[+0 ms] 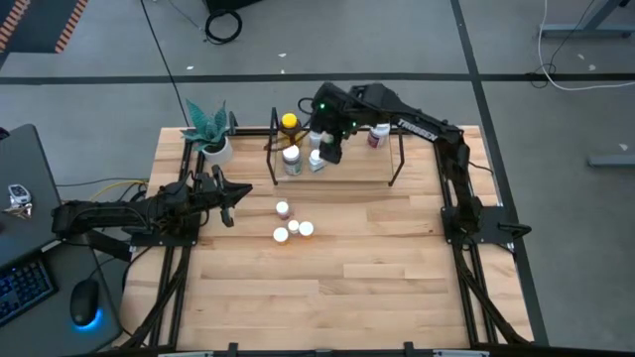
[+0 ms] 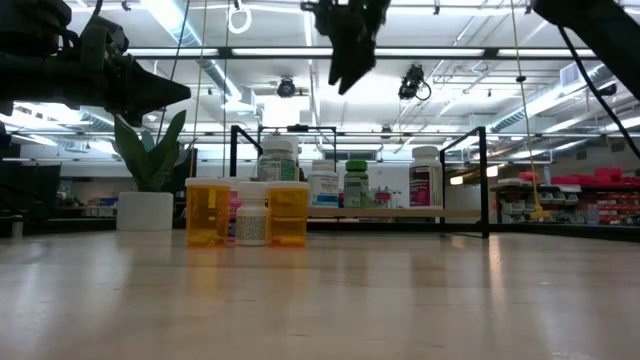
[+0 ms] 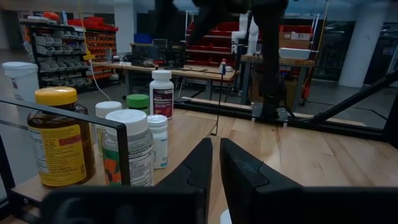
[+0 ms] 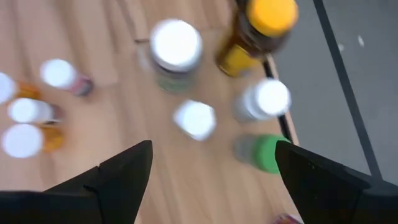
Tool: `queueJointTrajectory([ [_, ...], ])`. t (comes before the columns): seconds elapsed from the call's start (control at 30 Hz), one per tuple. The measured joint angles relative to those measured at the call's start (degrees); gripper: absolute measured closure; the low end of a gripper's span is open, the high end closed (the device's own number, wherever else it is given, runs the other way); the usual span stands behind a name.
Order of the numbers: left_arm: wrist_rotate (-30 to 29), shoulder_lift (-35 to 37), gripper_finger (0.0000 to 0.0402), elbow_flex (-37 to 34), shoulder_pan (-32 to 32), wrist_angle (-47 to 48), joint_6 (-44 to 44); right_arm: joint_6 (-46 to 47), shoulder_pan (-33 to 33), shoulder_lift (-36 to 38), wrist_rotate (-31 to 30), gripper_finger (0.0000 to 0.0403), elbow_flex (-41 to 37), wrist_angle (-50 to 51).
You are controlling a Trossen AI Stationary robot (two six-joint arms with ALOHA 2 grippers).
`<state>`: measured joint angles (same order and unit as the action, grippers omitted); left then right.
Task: Pick and place medicine bottles onto shelf by color
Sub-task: Put the pink medicine bottle on the shelf
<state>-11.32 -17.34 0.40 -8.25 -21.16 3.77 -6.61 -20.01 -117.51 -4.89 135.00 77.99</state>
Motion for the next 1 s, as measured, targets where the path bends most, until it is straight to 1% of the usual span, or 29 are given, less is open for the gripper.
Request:
queueJointTrajectory([
  [0.23,0.01,0.00,0.0372,-0.02,0.02,0.01,0.00,0.44,5.88,-0.40,0.46,0.0056,0.01,-3.33],
  [0.47,0.01,0.00,0.0364,-0.02,0.02,0.01,0.00,1.07,10.36,-0.88,0.50,0.0056,-2.12,-8.27],
  [0.63,0.01,0.00,0.0361,0.00,0.02,0.01,0.00,2.16,12.61,-1.53,0.49,0.0056,-2.75,-9.63],
  [0.8,0.01,0.00,0.0368,0.00,0.00,-0.01,0.00,2.23,14.45,-1.55,0.50,0.0056,-2.80,-10.49],
  [1.0,0.00,0.00,0.0370,-0.02,0.02,0.01,0.00,2.35,15.26,-1.55,0.62,0.0056,-3.34,-11.72],
])
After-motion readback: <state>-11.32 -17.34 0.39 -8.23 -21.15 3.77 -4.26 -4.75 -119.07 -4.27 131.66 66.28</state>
